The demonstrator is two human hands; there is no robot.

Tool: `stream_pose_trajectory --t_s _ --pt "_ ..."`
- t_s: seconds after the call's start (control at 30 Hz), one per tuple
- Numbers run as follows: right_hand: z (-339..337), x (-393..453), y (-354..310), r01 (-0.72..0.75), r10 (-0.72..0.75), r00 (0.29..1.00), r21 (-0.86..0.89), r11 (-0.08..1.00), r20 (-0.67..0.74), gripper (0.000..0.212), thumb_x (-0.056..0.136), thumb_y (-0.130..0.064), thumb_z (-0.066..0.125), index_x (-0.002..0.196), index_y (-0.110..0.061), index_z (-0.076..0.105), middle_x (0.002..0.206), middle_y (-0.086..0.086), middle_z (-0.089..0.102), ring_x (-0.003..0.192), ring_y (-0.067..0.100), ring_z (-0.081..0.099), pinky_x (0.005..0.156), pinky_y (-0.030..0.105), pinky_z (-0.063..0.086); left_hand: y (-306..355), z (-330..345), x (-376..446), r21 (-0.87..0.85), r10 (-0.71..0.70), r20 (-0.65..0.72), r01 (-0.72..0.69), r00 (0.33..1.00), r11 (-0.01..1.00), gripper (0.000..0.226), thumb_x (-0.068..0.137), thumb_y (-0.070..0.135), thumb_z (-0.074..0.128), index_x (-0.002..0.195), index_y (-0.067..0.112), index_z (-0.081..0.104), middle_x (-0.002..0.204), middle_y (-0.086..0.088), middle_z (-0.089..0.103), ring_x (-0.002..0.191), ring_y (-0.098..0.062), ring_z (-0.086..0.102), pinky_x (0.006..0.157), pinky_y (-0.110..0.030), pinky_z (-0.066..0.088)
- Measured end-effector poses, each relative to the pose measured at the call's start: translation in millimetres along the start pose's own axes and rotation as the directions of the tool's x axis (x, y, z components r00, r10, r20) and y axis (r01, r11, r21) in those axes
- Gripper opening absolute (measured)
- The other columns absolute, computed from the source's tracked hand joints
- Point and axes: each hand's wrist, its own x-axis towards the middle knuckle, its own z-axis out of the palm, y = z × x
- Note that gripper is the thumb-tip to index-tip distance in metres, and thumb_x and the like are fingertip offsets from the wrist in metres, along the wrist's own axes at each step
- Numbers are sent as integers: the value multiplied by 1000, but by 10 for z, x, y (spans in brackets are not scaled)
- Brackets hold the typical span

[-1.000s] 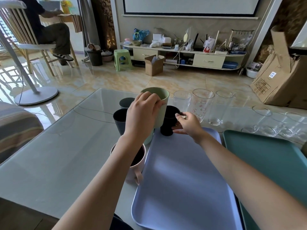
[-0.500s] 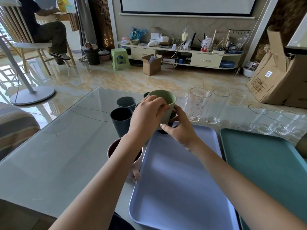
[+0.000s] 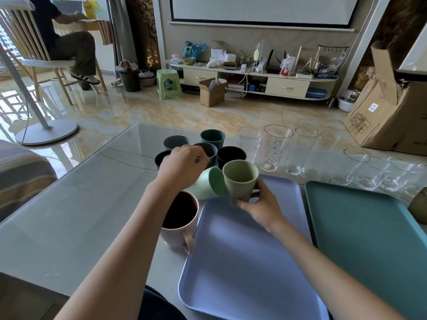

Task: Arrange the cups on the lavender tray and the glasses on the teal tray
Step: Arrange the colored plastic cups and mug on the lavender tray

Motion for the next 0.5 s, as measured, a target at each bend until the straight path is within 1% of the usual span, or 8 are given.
stream_pose_trajectory --t_s 0.03,0.07,0.1,0.17,0.23,0.33,0.43,0.5 --pt "33 -10 18 -28 28 1000 16 999 10 48 67 -20 84 102 -24 52 90 -10 59 79 4 57 56 9 41 1 28 -26 43 19 90 -23 996 999 20 87 37 49 93 26 66 101 0 64 92 -24 58 78 -38 50" --pt "71 -10 24 -51 51 999 34 998 20 48 67 -20 84 102 -24 51 90 -9 58 76 1 56 54 9 41 6 65 -43 56 35 171 -46 985 997 18 86 37 54 97 29 66 104 1 63 96 -22 58 81 -39 50" --pt "108 -4 28 -68 67 997 50 996 30 49 67 -20 84 103 -25 51 90 -10 58 75 1 56 55 10 41 13 108 -52 49 47 240 -60 970 997 19 85 38 57 100 29 66 108 1 62 101 -21 57 85 -39 49" --pt "179 5 25 -77 73 996 84 993 45 53 66 -20 85 106 -26 51 91 -10 59 76 3 57 58 16 44 17 184 -46 25 49 322 -60 946 998 25 84 35 61 106 26 66 112 -1 62 108 -21 53 91 -39 46" --pt "228 10 16 -68 63 997 101 993 50 55 66 -20 85 107 -28 50 93 -11 59 77 3 58 60 17 45 -8 230 -15 20 39 351 -50 936 999 27 84 32 62 109 23 65 113 -4 62 110 -22 52 93 -38 46" --pt "253 25 25 -51 47 998 94 994 52 57 67 -21 84 108 -31 47 93 -15 57 79 2 58 60 16 44 -44 268 15 46 25 370 -46 929 998 32 82 29 63 114 22 63 118 -6 61 113 -25 51 95 -42 45" --pt "262 36 49 -37 35 999 72 997 42 57 67 -23 84 109 -31 46 93 -15 57 78 1 57 60 16 45 -65 294 16 73 5 380 -35 925 997 37 82 27 64 119 25 60 123 -7 55 115 -28 49 97 -45 44" --pt "275 46 52 -36 33 999 64 997 38 57 68 -22 83 110 -30 46 95 -12 57 78 1 57 59 15 44 -55 292 12 79 -1 368 -30 930 996 39 80 22 63 119 26 60 124 -6 55 114 -28 50 94 -44 46"
